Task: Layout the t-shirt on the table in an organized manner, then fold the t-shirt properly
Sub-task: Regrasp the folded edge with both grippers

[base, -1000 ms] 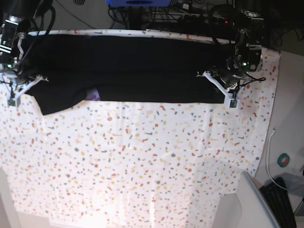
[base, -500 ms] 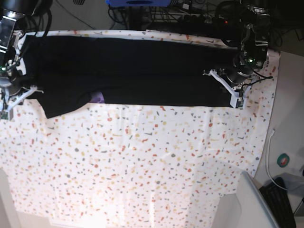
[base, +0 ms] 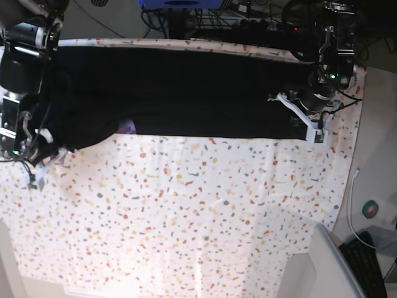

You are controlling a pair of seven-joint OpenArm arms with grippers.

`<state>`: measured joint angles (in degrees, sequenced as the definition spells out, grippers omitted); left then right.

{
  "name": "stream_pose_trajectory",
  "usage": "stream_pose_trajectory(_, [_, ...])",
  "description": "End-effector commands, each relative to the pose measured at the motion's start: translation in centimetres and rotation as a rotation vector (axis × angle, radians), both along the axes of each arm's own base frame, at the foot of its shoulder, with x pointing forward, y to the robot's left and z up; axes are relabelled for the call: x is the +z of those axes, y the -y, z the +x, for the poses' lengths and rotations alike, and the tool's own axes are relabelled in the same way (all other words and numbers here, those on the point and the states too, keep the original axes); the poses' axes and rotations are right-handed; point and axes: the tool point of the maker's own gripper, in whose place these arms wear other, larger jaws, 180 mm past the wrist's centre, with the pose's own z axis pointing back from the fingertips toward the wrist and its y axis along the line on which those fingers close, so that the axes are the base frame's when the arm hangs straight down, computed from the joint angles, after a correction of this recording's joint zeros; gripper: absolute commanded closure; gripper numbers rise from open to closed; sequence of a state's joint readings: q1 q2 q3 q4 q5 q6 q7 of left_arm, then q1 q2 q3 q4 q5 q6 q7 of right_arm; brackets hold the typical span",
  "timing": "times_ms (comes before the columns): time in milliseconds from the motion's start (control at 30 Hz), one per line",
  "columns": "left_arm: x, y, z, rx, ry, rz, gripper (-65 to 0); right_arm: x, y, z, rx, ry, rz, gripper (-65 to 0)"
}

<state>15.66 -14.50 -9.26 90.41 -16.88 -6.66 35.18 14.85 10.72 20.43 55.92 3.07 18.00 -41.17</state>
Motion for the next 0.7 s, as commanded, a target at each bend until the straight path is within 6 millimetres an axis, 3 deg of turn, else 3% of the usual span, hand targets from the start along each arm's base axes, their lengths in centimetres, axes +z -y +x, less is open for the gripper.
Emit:
stream_pose_trajectory(0, [1.3, -1.0, 1.2, 0.013, 0.057, 0.014, 0.0, 2.2, 1.3, 2.4, 0.001, 0.072, -0.027, -32.1])
stream_pose_trajectory(100, [1.5, -2.0, 1.2, 0.034, 0.059, 0.024, 0.0, 1.8, 1.3, 2.1, 0.0, 0.059, -0.022, -32.1])
stream_pose_trajectory(433, [0.9, -2.2, 0.5, 0.038, 0.039, 0.026, 0.0, 1.2, 0.0, 2.0, 0.009, 0.048, 0.006, -32.1])
stream_pose_trajectory(567, [0.8, -2.2, 0.3, 0.039, 0.035, 0.026, 0.0, -0.5, -0.9, 0.9, 0.006, 0.003, 0.036, -31.2])
stream_pose_trajectory(633, [0.8, -2.2, 0.2, 0.039, 0.033, 0.026, 0.0, -0.4, -1.0, 1.1, -0.002, 0.017, 0.042, -27.6])
stream_pose_trajectory(667, [0.8, -2.2, 0.2, 0.039, 0.033, 0.026, 0.0, -0.4, -0.9, 1.2, -0.002, 0.026, 0.041, -22.1])
